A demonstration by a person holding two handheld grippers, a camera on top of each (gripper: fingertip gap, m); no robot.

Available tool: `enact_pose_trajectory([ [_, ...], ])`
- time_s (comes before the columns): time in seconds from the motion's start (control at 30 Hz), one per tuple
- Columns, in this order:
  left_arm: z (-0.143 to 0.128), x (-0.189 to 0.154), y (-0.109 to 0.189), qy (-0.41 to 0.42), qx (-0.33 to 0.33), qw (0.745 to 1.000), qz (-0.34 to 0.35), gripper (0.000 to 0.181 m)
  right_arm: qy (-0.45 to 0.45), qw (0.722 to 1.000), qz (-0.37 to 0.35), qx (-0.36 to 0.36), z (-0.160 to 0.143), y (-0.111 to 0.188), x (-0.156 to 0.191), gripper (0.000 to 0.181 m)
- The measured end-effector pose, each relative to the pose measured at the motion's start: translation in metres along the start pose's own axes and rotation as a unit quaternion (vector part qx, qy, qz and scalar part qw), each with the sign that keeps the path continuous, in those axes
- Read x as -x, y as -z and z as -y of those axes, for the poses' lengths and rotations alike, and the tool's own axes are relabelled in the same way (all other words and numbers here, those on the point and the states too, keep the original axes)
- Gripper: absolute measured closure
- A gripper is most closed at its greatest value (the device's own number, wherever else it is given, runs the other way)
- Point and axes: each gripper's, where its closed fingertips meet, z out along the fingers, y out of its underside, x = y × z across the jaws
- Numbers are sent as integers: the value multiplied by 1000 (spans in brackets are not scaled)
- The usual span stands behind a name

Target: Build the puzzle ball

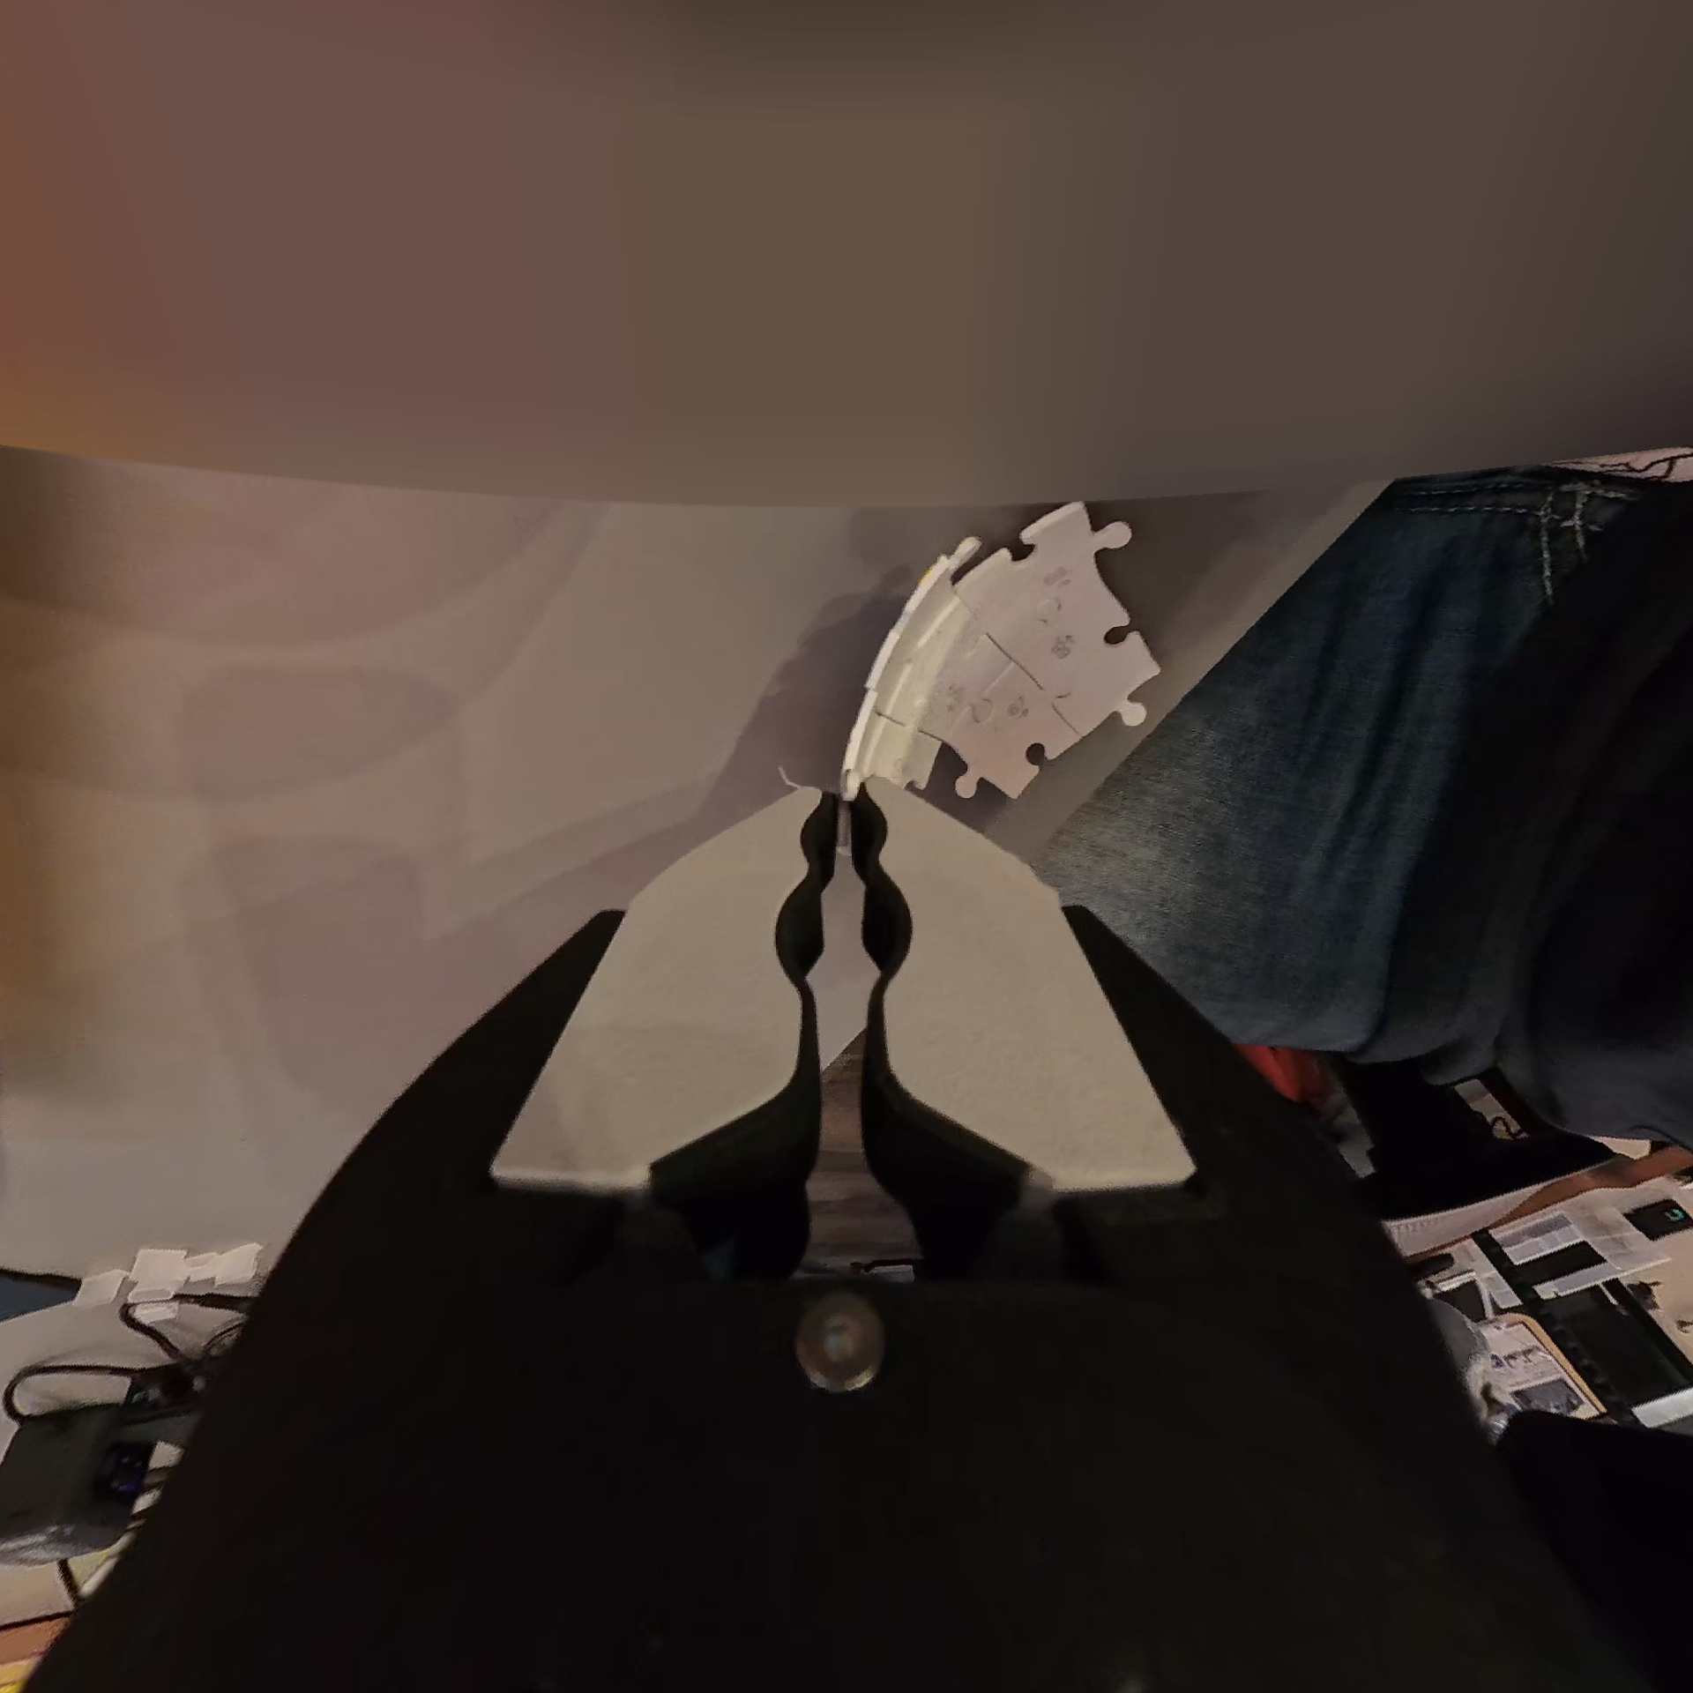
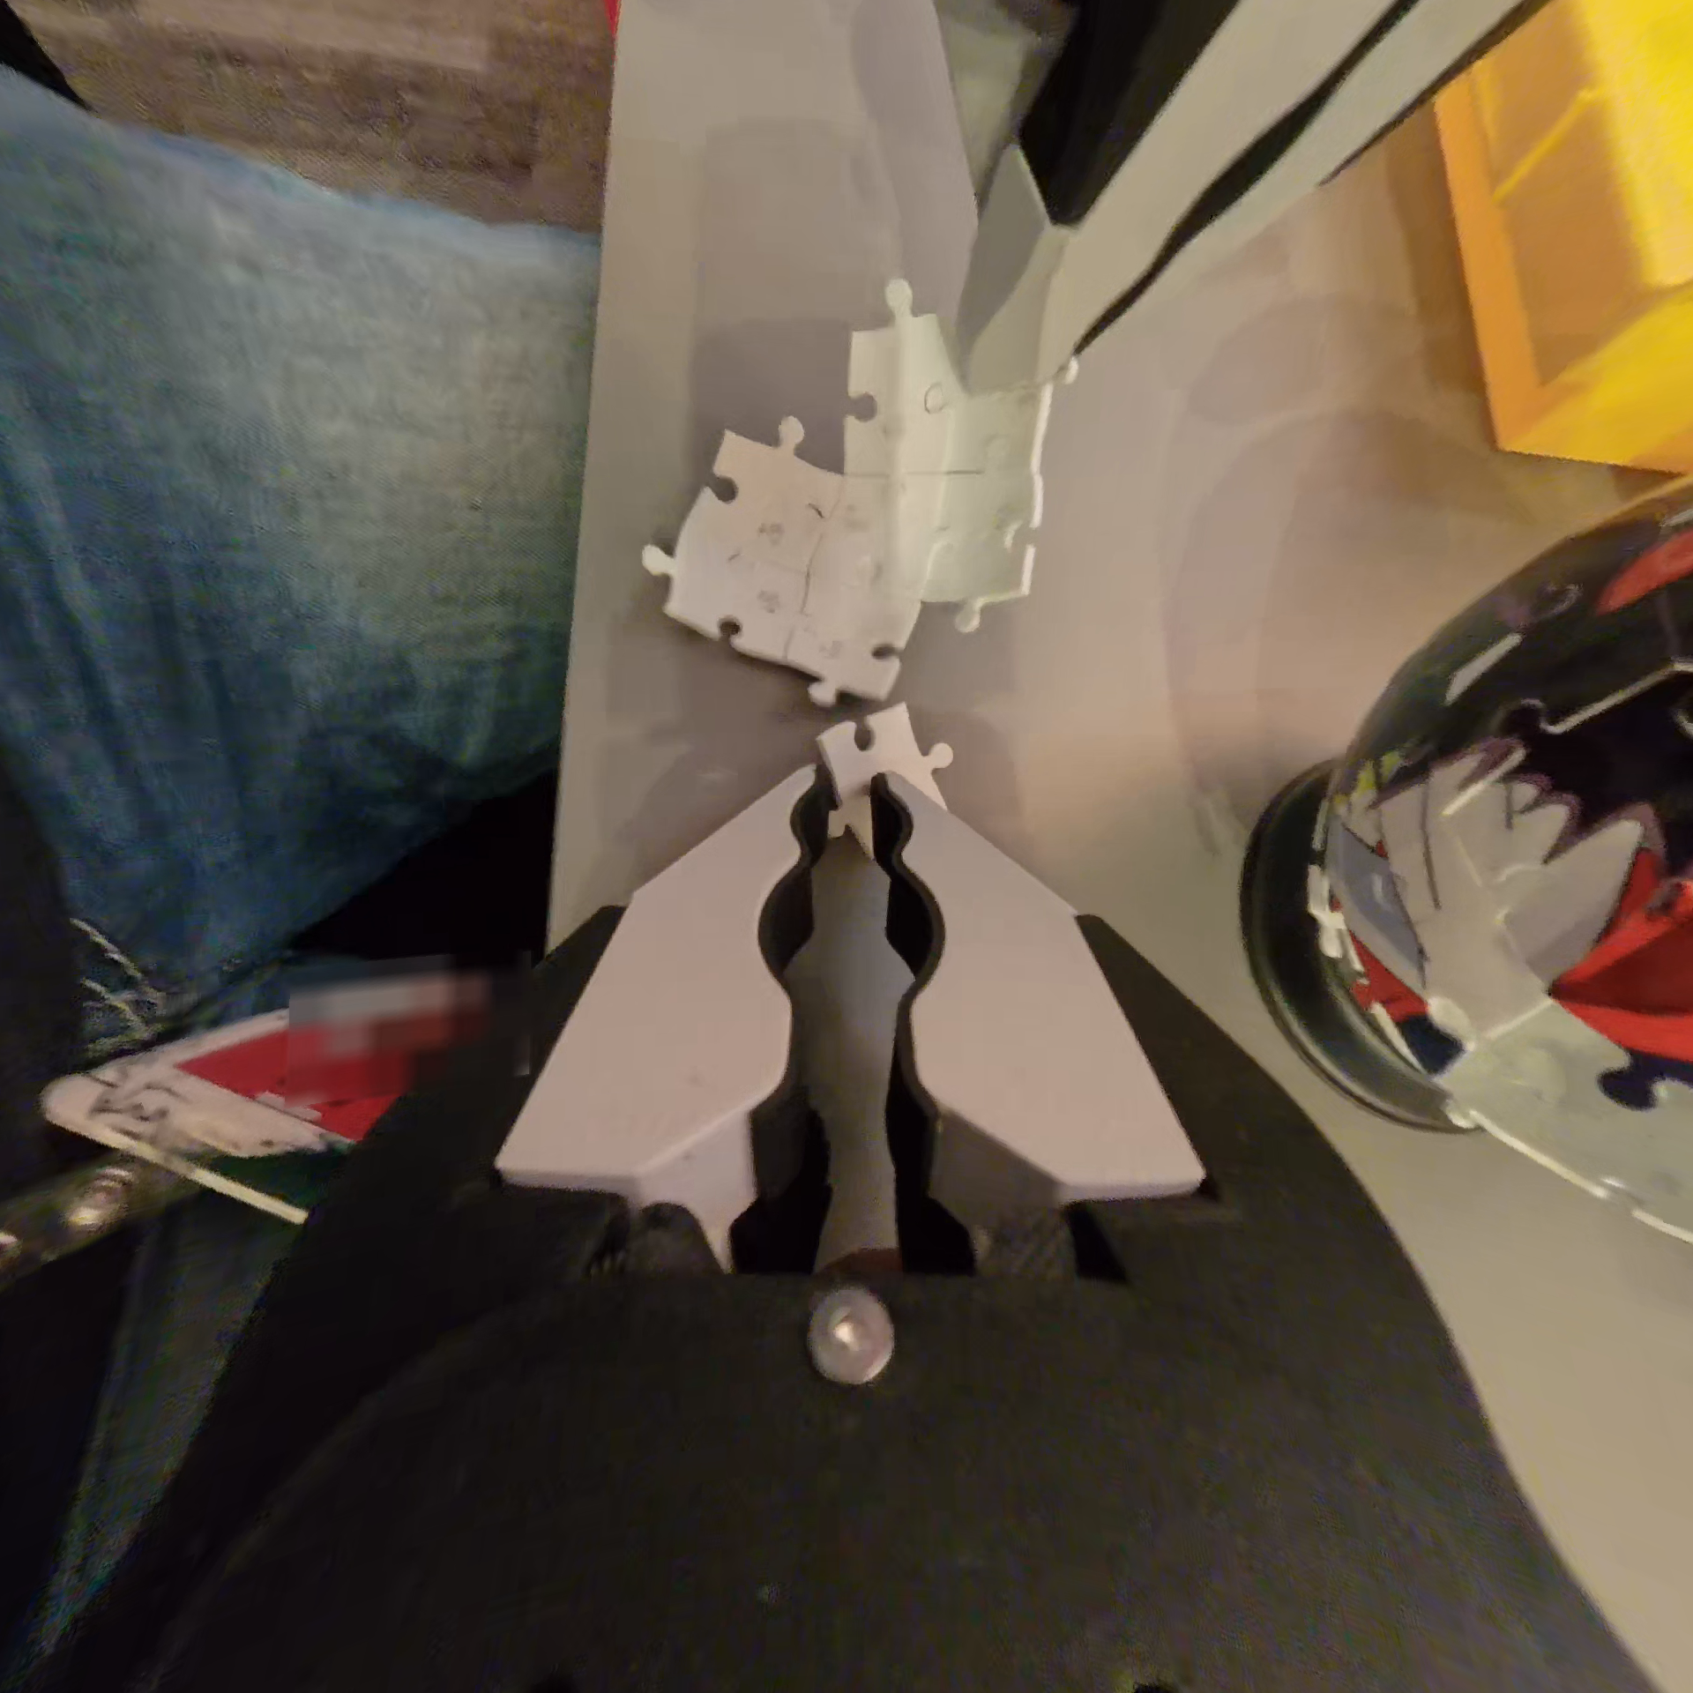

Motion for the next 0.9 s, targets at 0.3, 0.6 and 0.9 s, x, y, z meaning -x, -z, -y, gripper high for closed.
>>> enact_pose_trajectory([
  [0.3, 1, 1, -1, 7, 1, 1000, -3, 178, -48, 999, 17, 9, 8, -5, 15, 173],
  [0.6, 3, 0, -3, 2, -16, 1000, -2, 178, -2, 1000, 8, -5, 20, 3, 17, 166],
  [0.9, 6, 1, -4, -8, -38, 999, 12, 177, 2, 999, 29, 19, 8, -5, 18, 163],
])
